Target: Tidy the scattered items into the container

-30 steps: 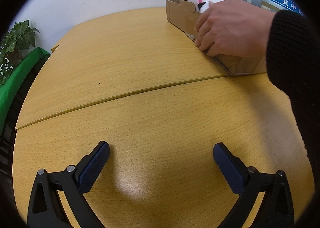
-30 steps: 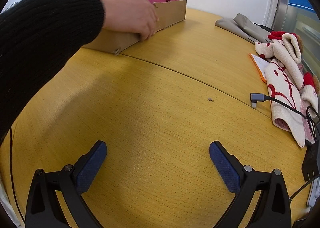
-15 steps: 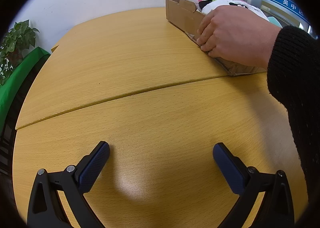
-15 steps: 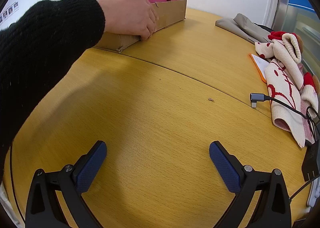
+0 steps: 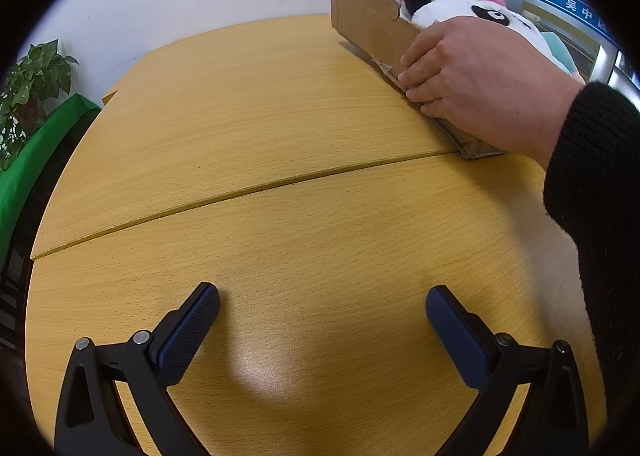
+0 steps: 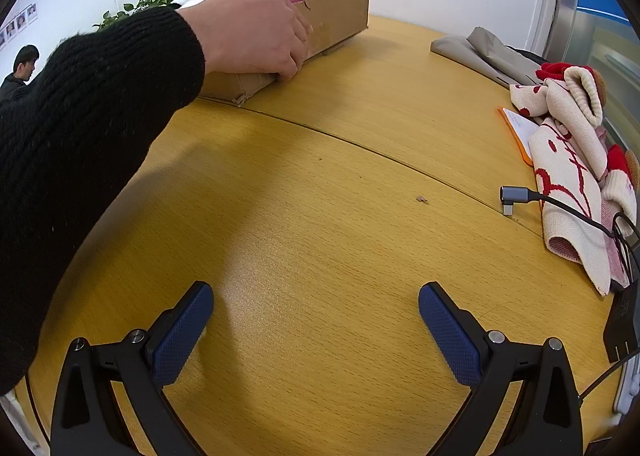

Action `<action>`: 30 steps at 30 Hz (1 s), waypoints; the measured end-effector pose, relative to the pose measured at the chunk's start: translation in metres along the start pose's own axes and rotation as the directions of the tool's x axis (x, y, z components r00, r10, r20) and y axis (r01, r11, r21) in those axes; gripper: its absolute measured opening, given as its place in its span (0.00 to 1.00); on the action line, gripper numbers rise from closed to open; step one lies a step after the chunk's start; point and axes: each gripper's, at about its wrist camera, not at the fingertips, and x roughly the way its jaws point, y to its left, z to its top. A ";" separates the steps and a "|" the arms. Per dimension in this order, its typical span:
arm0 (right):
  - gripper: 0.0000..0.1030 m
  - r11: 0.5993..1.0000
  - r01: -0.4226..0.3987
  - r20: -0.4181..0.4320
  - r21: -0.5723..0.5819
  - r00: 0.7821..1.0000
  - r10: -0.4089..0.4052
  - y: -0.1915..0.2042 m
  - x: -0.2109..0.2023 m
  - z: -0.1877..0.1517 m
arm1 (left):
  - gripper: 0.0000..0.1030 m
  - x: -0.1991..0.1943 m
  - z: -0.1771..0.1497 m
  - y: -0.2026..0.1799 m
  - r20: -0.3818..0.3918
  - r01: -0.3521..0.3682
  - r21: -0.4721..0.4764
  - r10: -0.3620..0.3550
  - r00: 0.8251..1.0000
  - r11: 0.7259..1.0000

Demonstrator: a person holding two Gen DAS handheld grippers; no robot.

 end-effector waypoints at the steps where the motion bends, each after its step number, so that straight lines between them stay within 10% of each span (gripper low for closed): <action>1: 1.00 1.000 0.000 0.000 0.000 1.000 0.000 0.000 0.000 0.000 | 1.00 0.000 0.000 0.000 0.000 0.000 0.000 0.000 1.000 1.000; 30: 1.00 1.000 0.000 0.001 0.000 1.000 0.000 0.000 0.000 -0.001 | 1.00 -0.001 -0.001 -0.002 0.000 0.004 0.005 -0.004 1.000 1.000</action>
